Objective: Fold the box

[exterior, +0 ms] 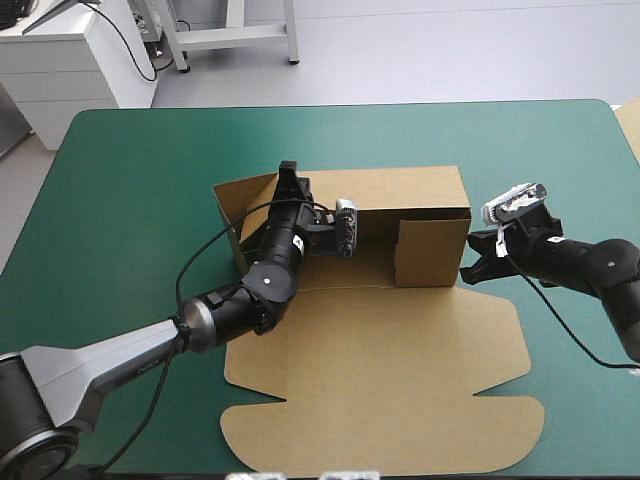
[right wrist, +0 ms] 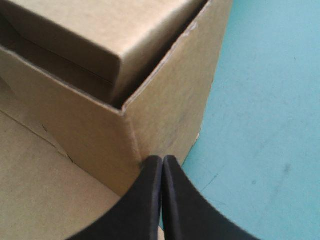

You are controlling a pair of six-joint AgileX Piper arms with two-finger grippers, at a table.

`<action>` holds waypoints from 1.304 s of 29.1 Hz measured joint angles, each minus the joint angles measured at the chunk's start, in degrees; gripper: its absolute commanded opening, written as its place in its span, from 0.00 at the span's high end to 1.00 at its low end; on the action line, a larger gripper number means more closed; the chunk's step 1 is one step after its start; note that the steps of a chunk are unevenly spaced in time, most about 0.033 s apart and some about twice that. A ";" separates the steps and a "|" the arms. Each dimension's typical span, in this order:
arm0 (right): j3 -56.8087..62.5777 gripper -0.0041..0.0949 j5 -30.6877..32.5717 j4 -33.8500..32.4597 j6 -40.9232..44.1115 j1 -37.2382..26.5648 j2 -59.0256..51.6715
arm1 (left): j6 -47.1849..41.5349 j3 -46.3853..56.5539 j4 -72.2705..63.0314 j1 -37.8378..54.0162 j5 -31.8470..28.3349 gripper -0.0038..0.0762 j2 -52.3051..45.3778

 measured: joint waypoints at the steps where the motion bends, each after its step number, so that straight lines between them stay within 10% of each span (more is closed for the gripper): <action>1: 0.12 0.84 0.00 1.19 -1.27 0.00 0.00 | 0.00 0.00 0.11 0.00 -0.05 0.96 0.00; 7: 0.42 0.48 0.81 1.18 -3.77 -0.16 0.00 | 0.60 0.00 0.14 0.05 -0.17 0.96 0.06; 38: 0.53 0.45 14.59 -5.00 1.26 -0.40 -4.72 | 0.97 0.00 0.32 0.21 0.77 0.96 0.11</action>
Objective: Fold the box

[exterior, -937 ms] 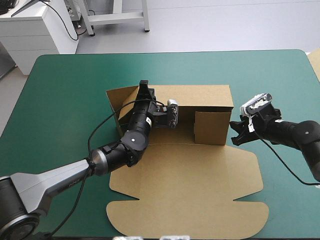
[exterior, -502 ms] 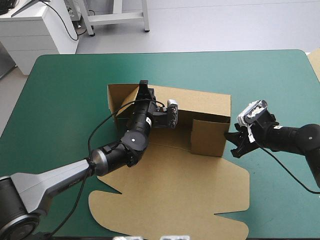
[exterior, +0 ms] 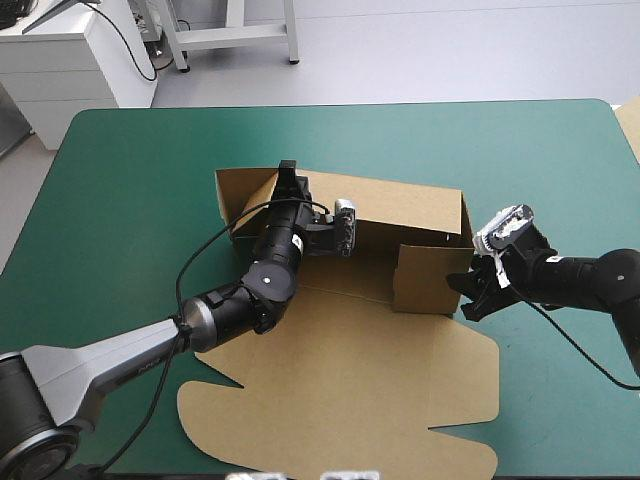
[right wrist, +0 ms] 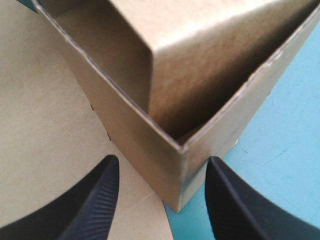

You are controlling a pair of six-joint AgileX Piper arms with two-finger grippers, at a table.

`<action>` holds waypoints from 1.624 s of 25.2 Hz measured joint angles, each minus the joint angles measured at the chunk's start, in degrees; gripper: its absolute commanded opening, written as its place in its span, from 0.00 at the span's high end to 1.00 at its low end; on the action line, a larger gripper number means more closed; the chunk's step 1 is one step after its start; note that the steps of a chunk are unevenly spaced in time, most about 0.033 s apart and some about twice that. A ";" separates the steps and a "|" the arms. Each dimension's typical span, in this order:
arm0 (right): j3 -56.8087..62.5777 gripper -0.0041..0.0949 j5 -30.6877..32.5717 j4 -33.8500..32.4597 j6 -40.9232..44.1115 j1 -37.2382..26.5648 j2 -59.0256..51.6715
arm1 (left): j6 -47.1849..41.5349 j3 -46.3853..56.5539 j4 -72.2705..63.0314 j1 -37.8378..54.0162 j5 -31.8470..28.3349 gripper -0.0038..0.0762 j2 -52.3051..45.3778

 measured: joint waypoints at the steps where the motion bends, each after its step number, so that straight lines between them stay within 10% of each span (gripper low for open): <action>1: 0.00 0.45 0.00 0.08 0.00 0.00 0.00 | -0.04 0.00 0.00 0.00 0.00 0.96 0.00; 24: 0.05 0.40 -18.69 -9.28 14.08 12.54 4.58 | -0.31 0.00 -1.89 -0.15 5.35 0.95 0.25; 41: -2.45 0.38 -19.58 5.41 -0.60 12.58 10.61 | 2.19 -0.29 -10.67 -0.44 16.67 0.95 0.15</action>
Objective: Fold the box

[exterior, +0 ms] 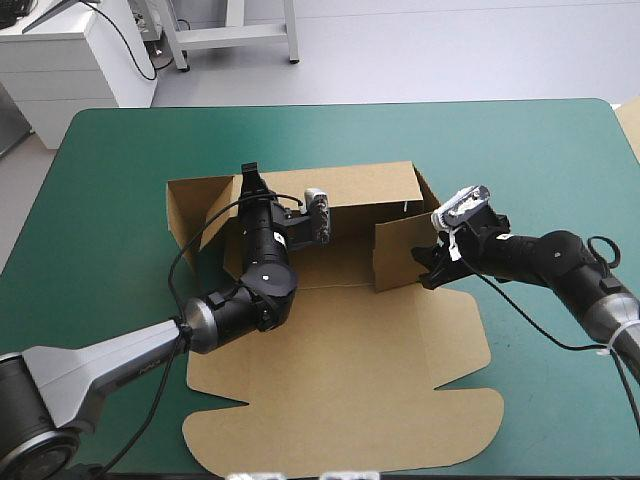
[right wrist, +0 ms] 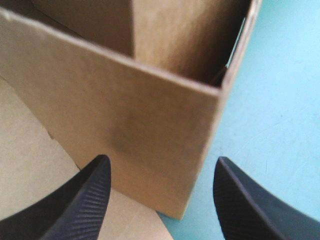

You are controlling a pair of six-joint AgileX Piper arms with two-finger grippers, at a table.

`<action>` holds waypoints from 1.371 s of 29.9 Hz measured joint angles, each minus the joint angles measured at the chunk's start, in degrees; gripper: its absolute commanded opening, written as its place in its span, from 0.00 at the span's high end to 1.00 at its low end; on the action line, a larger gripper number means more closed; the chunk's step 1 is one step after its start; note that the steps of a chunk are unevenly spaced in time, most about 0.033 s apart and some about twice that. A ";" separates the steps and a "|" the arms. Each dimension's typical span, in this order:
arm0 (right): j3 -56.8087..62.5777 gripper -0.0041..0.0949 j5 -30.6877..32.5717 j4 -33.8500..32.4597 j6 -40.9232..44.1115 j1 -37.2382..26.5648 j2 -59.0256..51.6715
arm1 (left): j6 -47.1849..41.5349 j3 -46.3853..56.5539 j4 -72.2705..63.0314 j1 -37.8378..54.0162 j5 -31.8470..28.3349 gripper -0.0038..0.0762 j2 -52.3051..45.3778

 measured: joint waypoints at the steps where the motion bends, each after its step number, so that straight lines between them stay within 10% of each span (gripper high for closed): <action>1: -0.46 0.38 0.04 0.52 -0.70 0.00 0.06 | 0.05 0.00 -0.30 0.00 0.06 0.95 -0.06; 12: -5.75 0.32 4.02 2.71 -4.19 0.96 5.70 | 0.35 -0.24 -1.68 0.00 0.12 0.95 -0.42; 21: -5.99 0.34 -7.61 -1.22 -1.49 8.11 7.82 | 0.38 -0.24 -2.03 0.00 1.06 0.95 -0.42; 32: -6.01 0.96 -11.56 -4.38 3.18 8.74 8.03 | -1.54 -0.24 -2.60 0.00 0.10 0.95 -0.81; 41: -6.05 0.98 -13.11 -3.62 5.24 8.46 8.36 | -1.69 -0.24 -2.85 0.22 -0.75 0.79 -0.92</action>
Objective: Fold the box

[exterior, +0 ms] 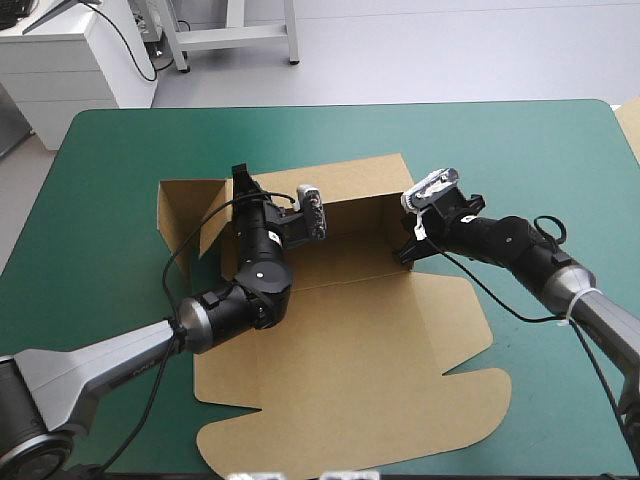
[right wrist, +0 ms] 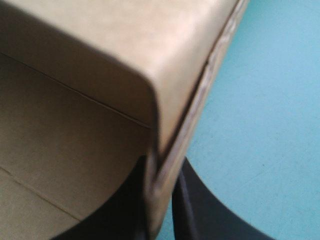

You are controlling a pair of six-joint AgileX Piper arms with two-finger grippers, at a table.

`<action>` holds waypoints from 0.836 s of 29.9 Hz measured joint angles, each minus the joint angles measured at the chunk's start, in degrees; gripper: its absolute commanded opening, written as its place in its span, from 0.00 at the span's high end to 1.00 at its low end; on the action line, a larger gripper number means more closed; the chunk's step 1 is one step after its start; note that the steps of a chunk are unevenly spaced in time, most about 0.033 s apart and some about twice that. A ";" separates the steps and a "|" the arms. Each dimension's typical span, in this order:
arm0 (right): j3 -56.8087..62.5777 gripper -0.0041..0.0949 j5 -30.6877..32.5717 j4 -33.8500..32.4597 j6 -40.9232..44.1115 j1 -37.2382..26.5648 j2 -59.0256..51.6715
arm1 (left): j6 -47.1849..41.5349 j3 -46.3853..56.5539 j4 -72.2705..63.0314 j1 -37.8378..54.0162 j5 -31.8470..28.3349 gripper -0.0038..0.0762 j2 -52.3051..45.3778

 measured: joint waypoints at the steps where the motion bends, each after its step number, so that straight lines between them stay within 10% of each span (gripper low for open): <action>1: 0.00 0.98 -0.15 0.07 0.28 0.00 0.00 | -0.05 0.00 -0.17 0.01 -0.29 0.72 0.00; 8: -0.02 0.98 -0.84 -0.03 2.17 0.00 0.10 | -0.64 0.00 -2.22 -2.22 -3.86 0.32 -0.11; 25: -0.02 0.98 -0.38 -0.50 3.57 0.17 0.10 | 0.45 -0.52 -1.44 -24.91 -1.04 0.41 -9.17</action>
